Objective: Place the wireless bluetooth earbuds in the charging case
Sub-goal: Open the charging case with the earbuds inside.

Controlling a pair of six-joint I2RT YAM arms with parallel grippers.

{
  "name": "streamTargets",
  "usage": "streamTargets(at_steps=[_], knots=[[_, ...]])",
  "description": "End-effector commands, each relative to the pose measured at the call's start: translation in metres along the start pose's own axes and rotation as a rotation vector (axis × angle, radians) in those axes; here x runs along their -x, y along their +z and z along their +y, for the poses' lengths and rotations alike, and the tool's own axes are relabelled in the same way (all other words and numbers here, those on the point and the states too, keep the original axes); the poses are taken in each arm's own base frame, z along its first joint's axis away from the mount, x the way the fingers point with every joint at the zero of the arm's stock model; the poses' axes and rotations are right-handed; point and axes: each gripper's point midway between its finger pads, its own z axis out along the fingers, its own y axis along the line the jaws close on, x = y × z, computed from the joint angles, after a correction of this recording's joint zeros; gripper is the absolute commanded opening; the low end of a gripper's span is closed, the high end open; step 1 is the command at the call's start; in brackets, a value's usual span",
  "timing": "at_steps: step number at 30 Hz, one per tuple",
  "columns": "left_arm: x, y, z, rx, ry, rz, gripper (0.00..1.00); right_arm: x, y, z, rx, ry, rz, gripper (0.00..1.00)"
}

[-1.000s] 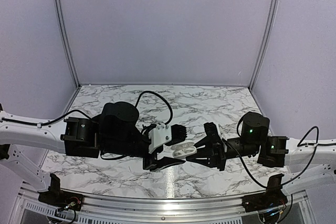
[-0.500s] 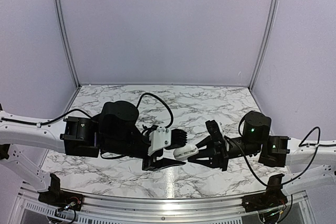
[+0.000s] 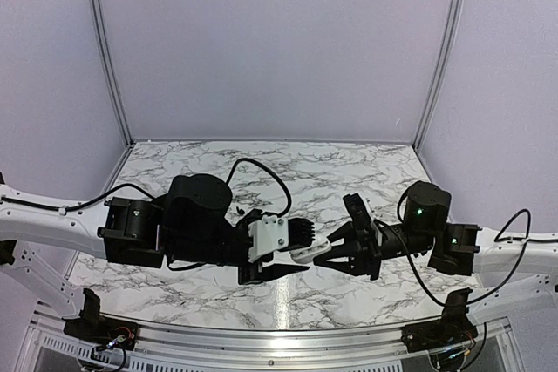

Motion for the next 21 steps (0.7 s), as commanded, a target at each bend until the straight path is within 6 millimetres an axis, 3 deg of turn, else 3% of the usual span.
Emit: streamTargets(at_steps=[1,5,21], knots=[[0.007,-0.010,-0.011,-0.067,-0.050,-0.027,0.54,0.022,0.001,-0.010,-0.052,-0.065,-0.059,0.00],[0.014,-0.015,-0.002,-0.052,-0.082,-0.065,0.54,0.021,0.005,-0.007,-0.051,-0.080,-0.045,0.00],[-0.004,-0.004,0.028,0.086,-0.131,0.021,0.54,0.021,0.012,0.002,-0.030,-0.112,-0.023,0.00]])
